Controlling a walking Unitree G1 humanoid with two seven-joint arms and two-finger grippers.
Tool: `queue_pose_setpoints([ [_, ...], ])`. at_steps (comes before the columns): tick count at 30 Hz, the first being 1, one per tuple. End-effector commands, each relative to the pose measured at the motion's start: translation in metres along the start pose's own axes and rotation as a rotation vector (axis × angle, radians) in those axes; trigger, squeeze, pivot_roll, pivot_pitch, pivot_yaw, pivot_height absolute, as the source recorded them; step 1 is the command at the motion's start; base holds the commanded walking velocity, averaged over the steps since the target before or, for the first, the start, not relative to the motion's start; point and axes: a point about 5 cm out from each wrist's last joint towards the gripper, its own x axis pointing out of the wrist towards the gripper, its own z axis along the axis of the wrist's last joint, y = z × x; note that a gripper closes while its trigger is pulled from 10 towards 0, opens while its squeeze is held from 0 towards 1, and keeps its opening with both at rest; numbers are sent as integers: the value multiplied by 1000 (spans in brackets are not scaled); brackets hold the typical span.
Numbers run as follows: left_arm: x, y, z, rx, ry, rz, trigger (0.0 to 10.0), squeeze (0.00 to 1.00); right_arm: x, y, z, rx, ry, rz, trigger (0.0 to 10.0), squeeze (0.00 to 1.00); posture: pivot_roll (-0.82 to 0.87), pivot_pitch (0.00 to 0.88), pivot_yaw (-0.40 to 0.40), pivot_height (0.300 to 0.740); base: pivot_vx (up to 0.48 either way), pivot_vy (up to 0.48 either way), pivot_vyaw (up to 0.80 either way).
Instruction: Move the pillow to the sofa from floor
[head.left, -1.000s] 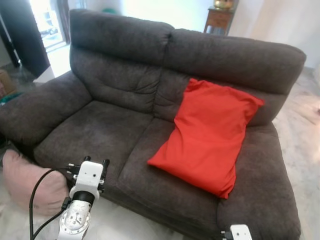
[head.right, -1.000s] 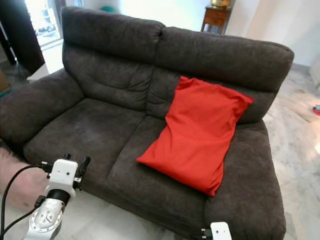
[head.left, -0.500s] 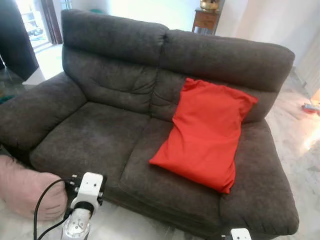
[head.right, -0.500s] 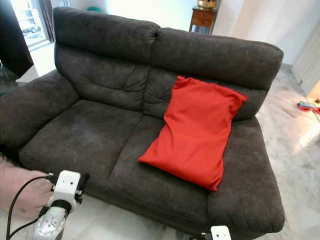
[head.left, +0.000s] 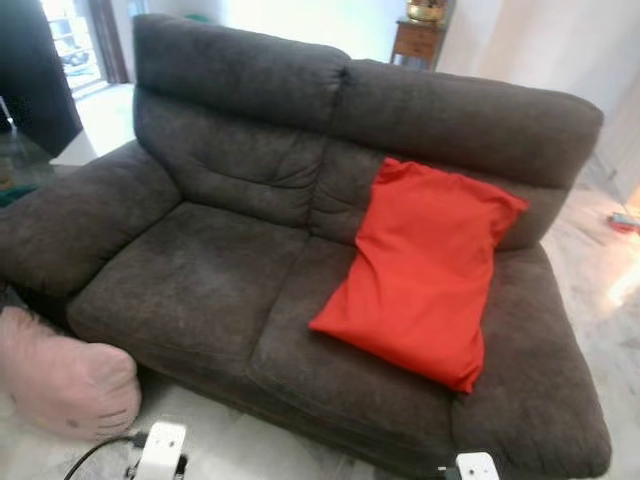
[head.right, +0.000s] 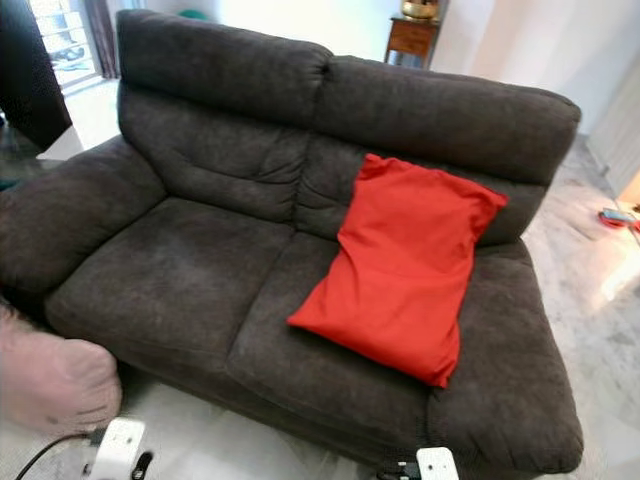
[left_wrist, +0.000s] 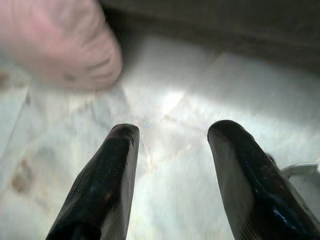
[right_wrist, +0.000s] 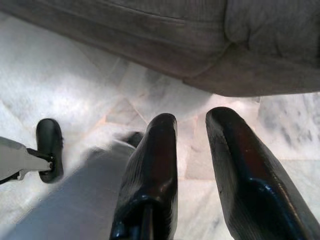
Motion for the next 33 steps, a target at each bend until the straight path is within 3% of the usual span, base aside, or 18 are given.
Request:
queue_pose_setpoints([
  [1, 0, -6, -2, -21, 18, -11, 10000, 0, -1, -8, -3, 0, 7, -19, 10000, 0, 173, 0, -88, 740, 0, 322, 0],
  [33, -2, -10, -20, -42, 110, -27, 10000, 0, -1, -9, -4, 5, 16, -16, 10000, 0, 163, 0, -91, 740, 0, 472, -40],
])
